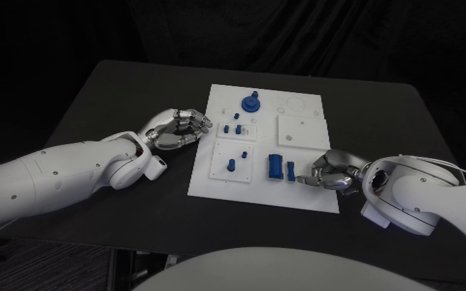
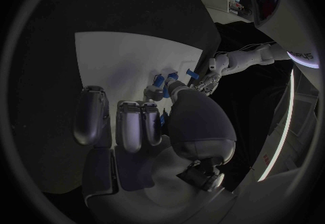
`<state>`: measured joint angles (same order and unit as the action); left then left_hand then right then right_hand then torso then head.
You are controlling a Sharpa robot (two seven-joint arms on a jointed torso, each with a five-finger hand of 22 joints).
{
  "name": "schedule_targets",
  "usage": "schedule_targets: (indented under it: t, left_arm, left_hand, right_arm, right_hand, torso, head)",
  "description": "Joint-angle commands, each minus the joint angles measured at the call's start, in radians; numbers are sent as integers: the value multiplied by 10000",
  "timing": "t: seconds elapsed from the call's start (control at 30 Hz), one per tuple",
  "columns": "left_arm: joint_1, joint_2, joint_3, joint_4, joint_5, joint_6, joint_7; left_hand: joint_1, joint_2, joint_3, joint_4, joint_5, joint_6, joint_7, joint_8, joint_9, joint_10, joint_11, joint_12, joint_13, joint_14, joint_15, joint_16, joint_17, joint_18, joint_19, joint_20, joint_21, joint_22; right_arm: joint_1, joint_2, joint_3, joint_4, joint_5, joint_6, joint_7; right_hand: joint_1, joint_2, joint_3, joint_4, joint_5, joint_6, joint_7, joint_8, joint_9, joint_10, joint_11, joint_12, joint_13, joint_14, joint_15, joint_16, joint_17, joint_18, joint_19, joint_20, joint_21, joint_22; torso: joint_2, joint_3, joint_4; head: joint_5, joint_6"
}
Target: Assemble the parts on the task board
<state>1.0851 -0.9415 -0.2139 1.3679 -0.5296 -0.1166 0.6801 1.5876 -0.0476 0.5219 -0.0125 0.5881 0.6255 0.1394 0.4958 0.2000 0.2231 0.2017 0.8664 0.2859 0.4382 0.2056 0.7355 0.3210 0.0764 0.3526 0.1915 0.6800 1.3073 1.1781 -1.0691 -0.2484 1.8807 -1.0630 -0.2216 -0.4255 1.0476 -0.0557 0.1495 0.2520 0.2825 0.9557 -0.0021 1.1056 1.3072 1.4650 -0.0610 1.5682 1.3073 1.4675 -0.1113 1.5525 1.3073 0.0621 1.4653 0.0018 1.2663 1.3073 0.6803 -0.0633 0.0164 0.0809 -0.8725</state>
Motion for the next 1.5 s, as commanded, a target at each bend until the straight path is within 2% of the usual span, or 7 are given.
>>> schedule_targets:
  t: [0.03, 0.1, 0.2, 0.6, 0.67, 1.07, 1.5]
  left_arm:
    - [-19, -2, 7, 16, 11, 97, 217]
    - [-22, -4, 7, 15, 11, 99, 216]
    - [-26, -12, 7, 15, 11, 100, 211]
    - [-32, -10, 7, 3, 11, 116, 203]
    - [-33, -9, 7, 0, 11, 118, 201]
    - [-38, 6, 7, -35, 11, 135, 196]
    - [-57, 33, 7, -51, 11, 149, 203]
  left_hand:
    - [-25, 46, 17, -58, 46, -5, 60, 27, -8, 7, 91, -42, -9, 16, 51, 51, -14, -115, -1, 52, 33, 249]
    - [-25, 46, 17, -58, 46, -5, 60, 27, -8, 7, 91, -42, -9, 16, 51, 51, -14, -115, -1, 52, 33, 249]
    - [-25, 46, 17, -58, 46, -5, 60, 27, -8, 7, 91, -42, -9, 16, 51, 51, -14, -115, -1, 52, 33, 249]
    - [-25, 46, 17, -58, 46, -5, 60, 27, -8, 7, 91, -42, -9, 16, 51, 51, -14, -115, -1, 52, 33, 249]
    - [-25, 46, 17, -58, 46, -5, 60, 27, -8, 7, 91, -42, -9, 16, 51, 51, -14, -115, -1, 52, 33, 249]
    - [-27, 46, 17, -75, 63, -8, 63, 27, -10, 10, 99, -48, -17, 24, 55, 59, -19, -112, -6, 56, 45, 249]
    - [-30, 44, 16, -80, 71, -9, 64, 27, -10, 11, 100, -49, -19, 25, 55, 60, -21, -112, -9, 58, 47, 248]
  right_arm:
    - [-55, 27, -1, -13, -510, -121, 108]
    - [-74, 50, -1, -49, -538, -103, 102]
    - [-107, 99, -1, -141, -566, -52, 58]
    - [-160, 231, 0, -277, -585, -221, 86]
    - [-161, 247, 0, -286, -586, -237, 93]
    - [-164, 336, 1, -328, -587, -316, 113]
    - [-164, 483, 4, -526, -587, -84, -80]
  right_hand:
    - [-84, -47, 5, 103, 8, 297, -28, 335, 428, 1058, -66, 26, 2635, 910, -89, 23, 1980, 14, 81, -70, 64, 1801]
    - [-55, -43, 11, 114, 11, 456, -40, 497, 529, 1058, -77, 26, 2635, 909, -98, 22, 1978, 13, 82, -78, 67, 1801]
    - [31, -26, 36, 102, 16, 467, -60, 574, 598, 1058, -94, 26, 2635, 910, -112, 23, 1980, 14, 81, -91, 64, 1800]
    - [70, 8, 56, 105, 15, 545, -68, 664, 660, 1058, -103, 26, 2635, 908, -121, 20, 1970, 14, 80, -99, 65, 1801]
    - [11, 42, 33, 185, 6, 724, -80, 826, 756, 1058, -114, 26, 2635, 909, -131, 21, 1976, 12, 82, -109, 70, 1802]
    - [-169, 43, -160, 329, -24, 868, -107, 996, 876, 1058, -139, 26, 2635, 907, -154, 19, 1968, 13, 80, -133, 67, 1801]
    - [-9, 184, -162, 225, -3, 1078, -145, 1184, 992, 1058, -174, 26, 2635, 911, -179, 23, 1985, 11, 84, -155, 79, 1804]
  torso:
    - [-7, -1, -11]
    - [-8, -3, 1]
    - [3, -6, 18]
    - [8, -12, 9]
    - [6, -11, 9]
    - [9, -11, 13]
    - [6, -10, 8]
  head:
    - [5, -1]
    - [-2, -1]
    - [-25, -1]
    - [-28, -1]
    - [-27, -1]
    - [-3, -1]
    - [-10, -1]
